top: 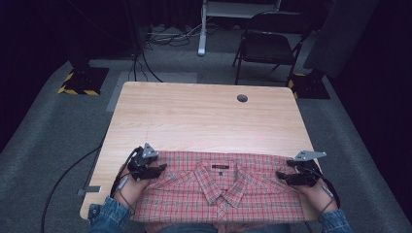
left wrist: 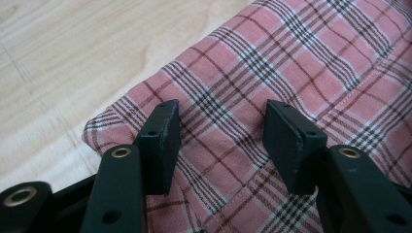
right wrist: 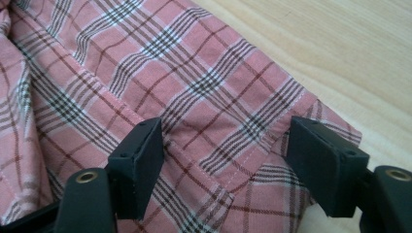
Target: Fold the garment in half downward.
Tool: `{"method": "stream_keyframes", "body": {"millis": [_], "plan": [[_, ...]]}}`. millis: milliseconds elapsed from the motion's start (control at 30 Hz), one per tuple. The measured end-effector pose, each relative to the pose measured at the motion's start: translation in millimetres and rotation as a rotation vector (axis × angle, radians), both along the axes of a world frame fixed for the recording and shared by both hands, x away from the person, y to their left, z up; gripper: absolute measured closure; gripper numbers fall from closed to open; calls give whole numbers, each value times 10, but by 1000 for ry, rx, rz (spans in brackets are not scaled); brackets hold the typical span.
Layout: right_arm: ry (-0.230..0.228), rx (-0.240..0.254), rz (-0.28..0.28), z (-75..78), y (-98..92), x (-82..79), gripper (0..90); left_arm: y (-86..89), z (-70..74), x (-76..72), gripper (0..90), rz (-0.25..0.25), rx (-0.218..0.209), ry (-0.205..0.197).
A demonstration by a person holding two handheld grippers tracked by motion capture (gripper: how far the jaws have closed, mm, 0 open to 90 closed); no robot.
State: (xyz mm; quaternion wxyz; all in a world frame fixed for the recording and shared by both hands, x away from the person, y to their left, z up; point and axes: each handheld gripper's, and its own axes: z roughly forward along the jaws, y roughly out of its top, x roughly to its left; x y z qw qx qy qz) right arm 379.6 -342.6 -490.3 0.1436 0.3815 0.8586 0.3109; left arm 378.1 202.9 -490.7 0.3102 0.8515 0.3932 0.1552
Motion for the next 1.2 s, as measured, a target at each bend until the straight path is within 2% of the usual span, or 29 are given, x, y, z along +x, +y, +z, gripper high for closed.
{"method": "stream_keyframes", "body": {"millis": [67, 167, 333, 367, 400, 800, 967, 1000, 1100, 1200], "plan": [[7, -7, -5, 8, 10, 65, 297, -6, 4, 73, 480, 3, 7, 0], [9, -12, -16, 14, 17, 158, 296, -24, -11, 174, 481, 18, -6, -14], [9, -12, -18, 13, 15, 189, 297, -24, -11, 174, 481, 18, -6, -14], [9, -12, -18, 13, 15, 189, 297, -53, -31, 339, 481, 33, -22, -29], [10, -10, -27, 14, -12, 388, 297, -53, -32, 361, 482, 33, -22, -31], [21, -10, -60, 26, 10, 835, 296, -49, -36, 694, 482, 44, -27, -36], [9, 2, -76, 14, -1, 924, 296, -41, -46, 770, 480, 39, -42, -44], [7, 4, -78, 12, -2, 925, 295, -33, -47, 772, 479, 42, -58, -38], [1, 7, -71, 20, -4, 901, 278, 30, -28, 761, 407, 62, -161, -9], [-12, 45, -74, 114, -54, 808, 270, 116, 66, 657, 351, 59, -225, -20]]}}
